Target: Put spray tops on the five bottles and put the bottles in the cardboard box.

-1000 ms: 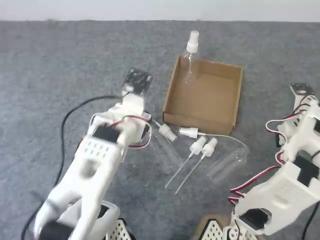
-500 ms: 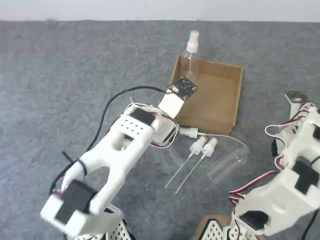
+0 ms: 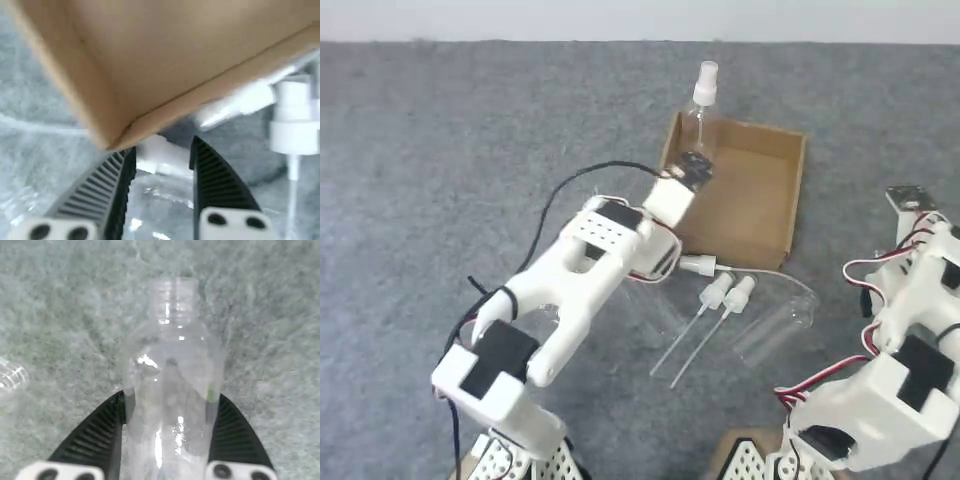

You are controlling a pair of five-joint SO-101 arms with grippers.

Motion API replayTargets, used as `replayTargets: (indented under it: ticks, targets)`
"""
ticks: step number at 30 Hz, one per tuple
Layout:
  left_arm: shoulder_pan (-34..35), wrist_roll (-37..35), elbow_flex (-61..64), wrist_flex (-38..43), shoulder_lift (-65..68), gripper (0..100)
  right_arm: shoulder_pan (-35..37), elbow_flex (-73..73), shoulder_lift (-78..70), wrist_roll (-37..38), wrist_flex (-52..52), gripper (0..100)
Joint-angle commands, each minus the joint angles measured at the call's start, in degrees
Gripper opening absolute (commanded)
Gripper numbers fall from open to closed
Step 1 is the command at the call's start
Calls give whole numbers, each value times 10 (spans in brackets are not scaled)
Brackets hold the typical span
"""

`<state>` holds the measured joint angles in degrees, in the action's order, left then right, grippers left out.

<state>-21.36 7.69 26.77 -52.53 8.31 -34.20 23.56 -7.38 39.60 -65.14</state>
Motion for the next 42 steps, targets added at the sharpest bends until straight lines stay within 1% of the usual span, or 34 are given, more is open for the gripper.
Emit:
replayTargets:
  ticks: [1,4,8,11,14,16,19,22,25,30,33,36,40,42]
  targets:
    - [43,16,-22,9,-8,159,-5,-4,42,5,7,152]
    - [87,44,-22,9,-19,159,-4,-4,43,5,7,152]
    - [142,58,-36,9,-32,159,-4,-4,43,5,4,152]
    - [171,70,-46,5,-34,159,-4,-4,43,5,4,152]
    - [181,97,-51,-5,-40,159,-4,-4,44,5,3,152]
    - [175,116,-65,-43,-49,162,-4,-4,45,5,3,152]
    - [145,139,-76,-107,-87,163,-4,-4,46,5,3,152]
    - [111,164,-75,-147,-140,172,-4,-4,46,5,3,152]
    - [69,185,-65,-173,-162,213,-4,-4,47,5,3,152]
    - [21,194,-20,-141,-127,225,-4,-4,43,6,8,152]
    - [2,165,-16,-113,-84,225,-4,-4,43,6,9,152]
    - [-11,154,-17,-97,-53,226,-4,-4,44,6,9,152]
    - [-11,146,-14,-74,-27,225,-4,-4,44,6,9,152]
    - [4,145,-14,-64,-21,224,-4,-4,43,6,9,152]
